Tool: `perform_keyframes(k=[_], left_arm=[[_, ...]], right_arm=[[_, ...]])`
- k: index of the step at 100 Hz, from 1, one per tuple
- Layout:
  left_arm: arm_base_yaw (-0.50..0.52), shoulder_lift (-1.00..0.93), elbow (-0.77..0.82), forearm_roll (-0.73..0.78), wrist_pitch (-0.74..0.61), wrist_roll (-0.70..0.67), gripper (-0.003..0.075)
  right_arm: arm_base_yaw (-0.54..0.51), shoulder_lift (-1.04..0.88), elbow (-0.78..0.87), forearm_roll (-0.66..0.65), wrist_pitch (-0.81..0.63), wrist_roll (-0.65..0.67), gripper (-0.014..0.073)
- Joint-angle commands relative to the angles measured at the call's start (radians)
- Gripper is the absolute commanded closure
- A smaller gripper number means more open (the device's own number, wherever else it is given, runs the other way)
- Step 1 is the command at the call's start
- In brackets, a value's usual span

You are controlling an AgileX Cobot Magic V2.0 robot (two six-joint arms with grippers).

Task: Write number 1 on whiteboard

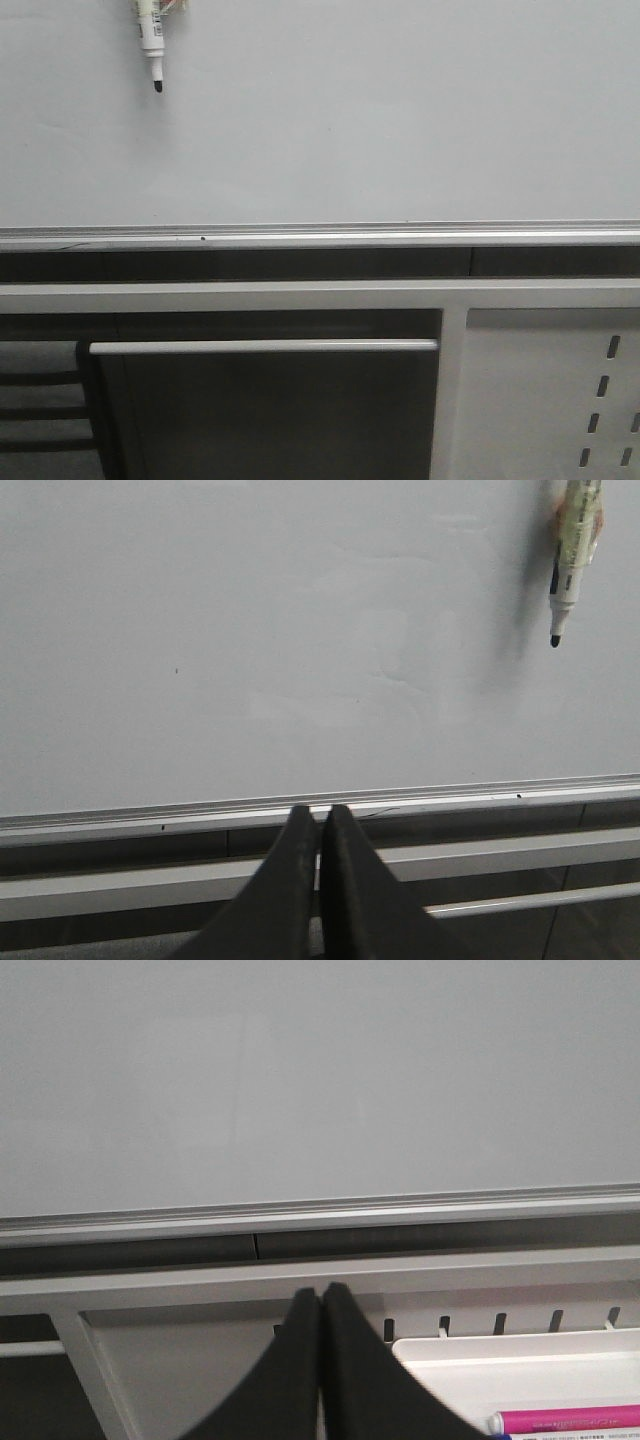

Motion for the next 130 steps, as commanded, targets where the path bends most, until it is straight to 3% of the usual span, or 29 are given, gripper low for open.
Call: perform_keyframes(k=[1, 87, 130], left_arm=[[0.002, -0.021, 0.042, -0.008, -0.071, -0.010, 0.0741], [0.002, -0.021, 0.042, -0.013, -0.073, -0.010, 0.0741], [0.002, -0.021, 0.042, -0.332, -0.078, -0.010, 0.0741]], right_arm=[[-0.002, -0.017, 0.026, -0.010, -0.083, -0.003, 0.0659], [-0.002, -0.017, 0.026, -0.010, -0.092, -0.003, 0.0658], [-0.002, -0.017, 0.026, 0.298, -0.166, -0.003, 0.0659]])
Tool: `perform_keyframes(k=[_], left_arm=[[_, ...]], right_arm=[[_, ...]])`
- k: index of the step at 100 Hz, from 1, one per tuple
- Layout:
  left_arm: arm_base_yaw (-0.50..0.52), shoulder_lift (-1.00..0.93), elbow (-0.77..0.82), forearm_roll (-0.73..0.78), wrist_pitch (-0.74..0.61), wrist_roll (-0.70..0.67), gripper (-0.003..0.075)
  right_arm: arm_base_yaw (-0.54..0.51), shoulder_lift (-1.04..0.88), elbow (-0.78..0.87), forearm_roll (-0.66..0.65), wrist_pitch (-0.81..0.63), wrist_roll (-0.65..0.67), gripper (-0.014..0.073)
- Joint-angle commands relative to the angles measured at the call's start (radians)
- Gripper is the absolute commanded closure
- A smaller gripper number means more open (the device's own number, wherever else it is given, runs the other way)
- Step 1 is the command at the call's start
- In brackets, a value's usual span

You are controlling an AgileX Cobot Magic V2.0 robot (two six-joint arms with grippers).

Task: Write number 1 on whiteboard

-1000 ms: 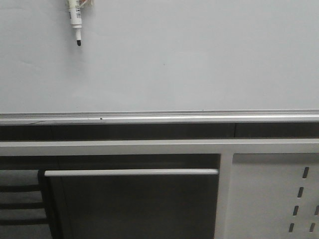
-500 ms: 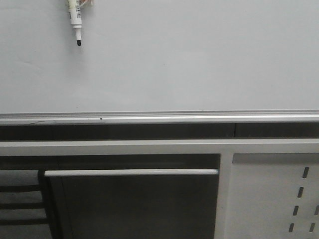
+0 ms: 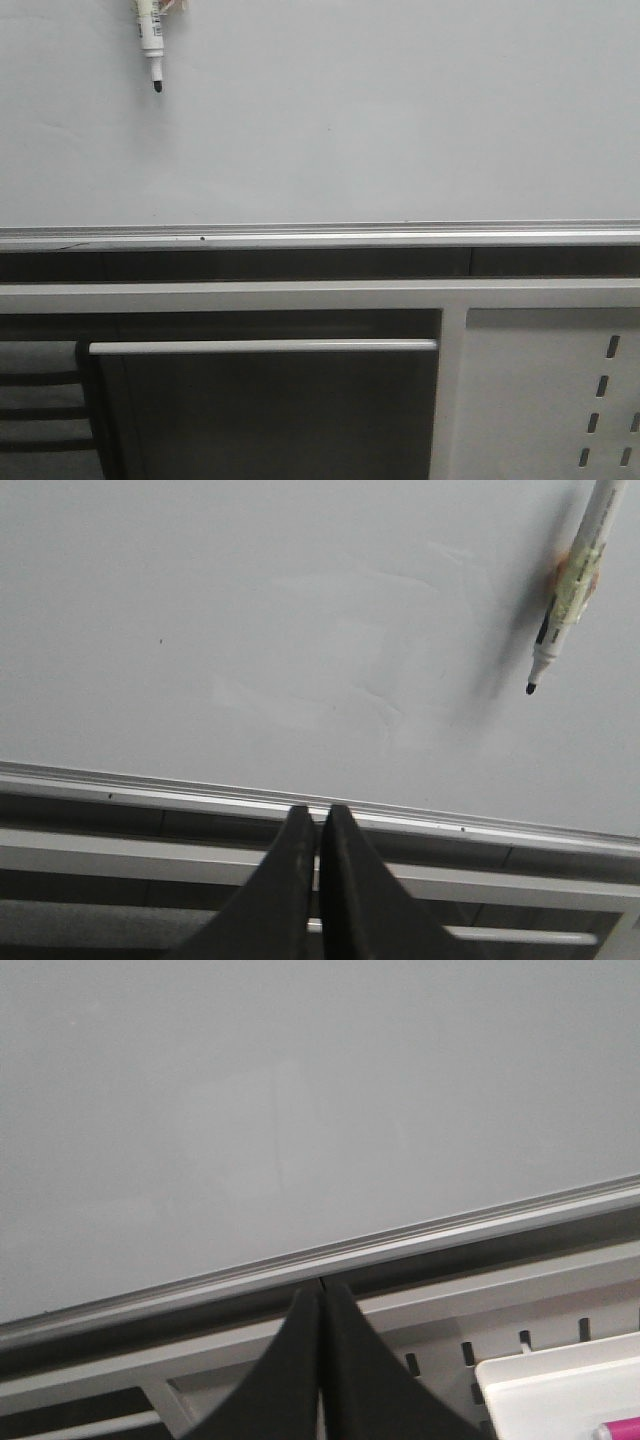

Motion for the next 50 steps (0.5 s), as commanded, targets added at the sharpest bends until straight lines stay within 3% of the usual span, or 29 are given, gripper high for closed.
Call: perform_keyframes(k=[1, 23, 37, 50], left_arm=[[0.002, -0.021, 0.042, -0.106, -0.078, -0.010, 0.0741], [0.002, -0.021, 0.028, -0.478, -0.111, -0.010, 0.0741], [0.002, -0.015, -0.042, -0.493, -0.078, -0.008, 0.0741], [0.002, 0.049, -0.169, -0.374, -0.014, -0.002, 0.0741]], right_arm=[[-0.002, -0.017, 0.026, 0.080, -0.101, -0.003, 0.0659], [-0.002, -0.017, 0.017, 0.455, -0.123, -0.003, 0.0658], [-0.002, -0.007, -0.062, 0.420, -0.016, -0.003, 0.0657], [-0.002, 0.068, -0.205, 0.319, 0.124, -0.003, 0.0657]])
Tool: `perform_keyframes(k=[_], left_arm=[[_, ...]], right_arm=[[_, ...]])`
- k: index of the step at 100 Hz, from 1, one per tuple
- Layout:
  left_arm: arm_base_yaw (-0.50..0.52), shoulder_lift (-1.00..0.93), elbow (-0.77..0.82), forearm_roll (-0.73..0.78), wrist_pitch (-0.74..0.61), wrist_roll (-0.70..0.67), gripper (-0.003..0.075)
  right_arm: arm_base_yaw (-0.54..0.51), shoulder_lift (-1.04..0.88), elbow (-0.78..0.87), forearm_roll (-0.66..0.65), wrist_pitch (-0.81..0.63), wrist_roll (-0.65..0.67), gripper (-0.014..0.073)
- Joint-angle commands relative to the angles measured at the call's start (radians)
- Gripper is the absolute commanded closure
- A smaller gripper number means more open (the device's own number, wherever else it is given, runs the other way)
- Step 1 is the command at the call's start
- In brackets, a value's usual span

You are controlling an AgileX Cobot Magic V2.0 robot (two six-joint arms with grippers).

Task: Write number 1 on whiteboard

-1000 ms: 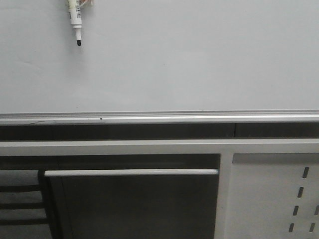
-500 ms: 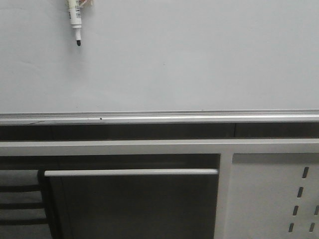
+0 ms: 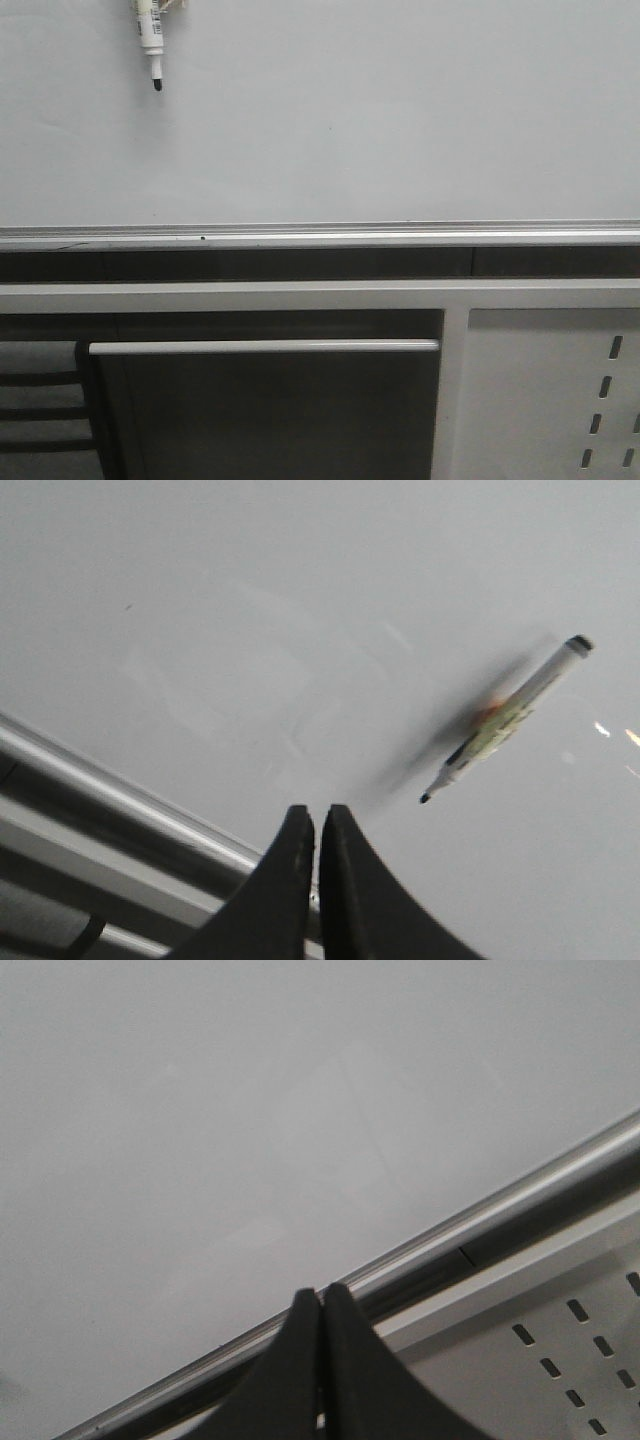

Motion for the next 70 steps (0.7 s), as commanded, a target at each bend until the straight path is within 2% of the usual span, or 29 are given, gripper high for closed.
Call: perform_keyframes(k=[1, 10, 21, 32, 47, 54, 60, 62, 70], left_arm=[[0.002, 0.055, -0.127, 0.078, -0.008, 0.000, 0.0741], [0.002, 0.163, -0.246, 0.223, 0.102, 0.000, 0.0741], [0.002, 0.304, -0.407, 0.364, 0.239, 0.011, 0.0741], [0.000, 0.419, -0.518, 0.348, 0.283, 0.098, 0.0741], [0.000, 0.508, -0.567, 0.254, 0.295, 0.196, 0.0732], [0.000, 0.539, -0.577, 0.216, 0.321, 0.255, 0.0675], [0.000, 0.561, -0.581, 0.174, 0.336, 0.308, 0.0570], [0.000, 0.567, -0.581, 0.153, 0.336, 0.315, 0.0528], [0.000, 0.593, -0.581, 0.066, 0.324, 0.360, 0.0384]], right_arm=[[-0.002, 0.065, -0.118, -0.069, 0.025, -0.003, 0.0657], [-0.002, 0.173, -0.238, -0.146, 0.129, -0.028, 0.0657], [-0.002, 0.323, -0.379, -0.159, 0.225, -0.140, 0.0657], [0.010, 0.425, -0.478, -0.159, 0.257, -0.179, 0.0657], [0.068, 0.500, -0.531, -0.148, 0.272, -0.236, 0.0636], [0.103, 0.520, -0.548, -0.143, 0.285, -0.255, 0.0550], [0.128, 0.535, -0.557, -0.141, 0.287, -0.255, 0.0401], [0.138, 0.543, -0.558, -0.137, 0.285, -0.255, 0.0322], [0.160, 0.557, -0.562, -0.132, 0.278, -0.257, 0.0160]])
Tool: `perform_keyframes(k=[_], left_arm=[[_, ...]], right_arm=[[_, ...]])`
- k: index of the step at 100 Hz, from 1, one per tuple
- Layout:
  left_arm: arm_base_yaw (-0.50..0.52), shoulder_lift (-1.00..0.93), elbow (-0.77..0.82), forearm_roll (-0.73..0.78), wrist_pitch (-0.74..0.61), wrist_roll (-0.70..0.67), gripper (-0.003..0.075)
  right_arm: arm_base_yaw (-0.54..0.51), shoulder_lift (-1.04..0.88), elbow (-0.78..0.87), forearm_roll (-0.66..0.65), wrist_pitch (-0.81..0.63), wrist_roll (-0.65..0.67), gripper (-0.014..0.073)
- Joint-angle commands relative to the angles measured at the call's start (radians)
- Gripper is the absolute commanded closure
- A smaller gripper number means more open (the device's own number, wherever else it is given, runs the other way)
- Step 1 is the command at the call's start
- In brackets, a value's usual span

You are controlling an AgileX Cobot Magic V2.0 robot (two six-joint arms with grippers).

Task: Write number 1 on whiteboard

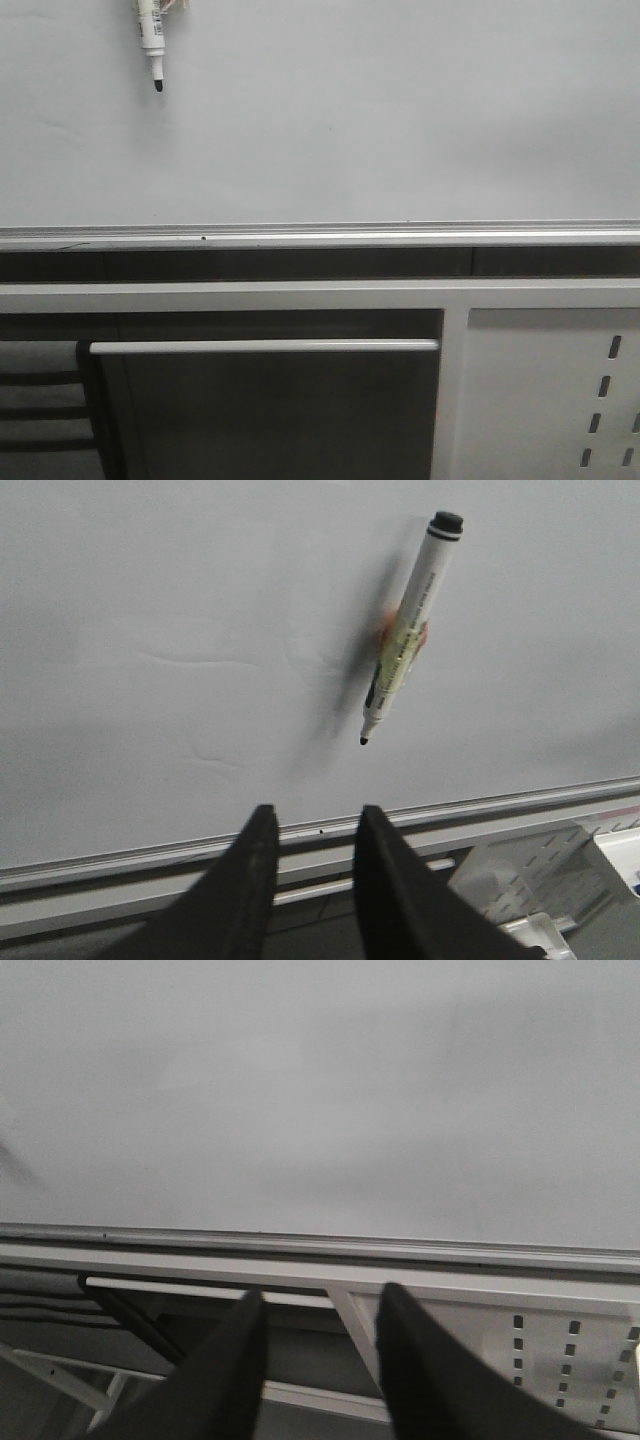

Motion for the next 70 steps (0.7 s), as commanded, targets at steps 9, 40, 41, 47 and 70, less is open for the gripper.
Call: perform_keyframes(k=[9, 40, 41, 47, 70], left_arm=[[-0.002, 0.055, -0.037, -0.256, -0.083, 0.212, 0.0310], [-0.002, 0.235, -0.037, -0.859, -0.104, 0.734, 0.0324], [-0.002, 0.244, -0.037, -0.870, -0.101, 0.744, 0.0324], [-0.018, 0.281, -0.040, -0.965, -0.093, 0.837, 0.0324], [-0.152, 0.419, -0.104, -1.146, -0.195, 1.082, 0.0324]], right_arm=[[0.040, 0.028, -0.038, 0.023, -0.072, -0.029, 0.0139], [0.056, 0.028, -0.038, 0.048, -0.107, -0.029, 0.0162], [0.056, 0.028, -0.038, 0.048, -0.107, -0.029, 0.0162], [0.056, 0.028, -0.038, 0.048, -0.107, -0.029, 0.0162], [0.056, 0.028, -0.038, 0.048, -0.109, -0.029, 0.0162]])
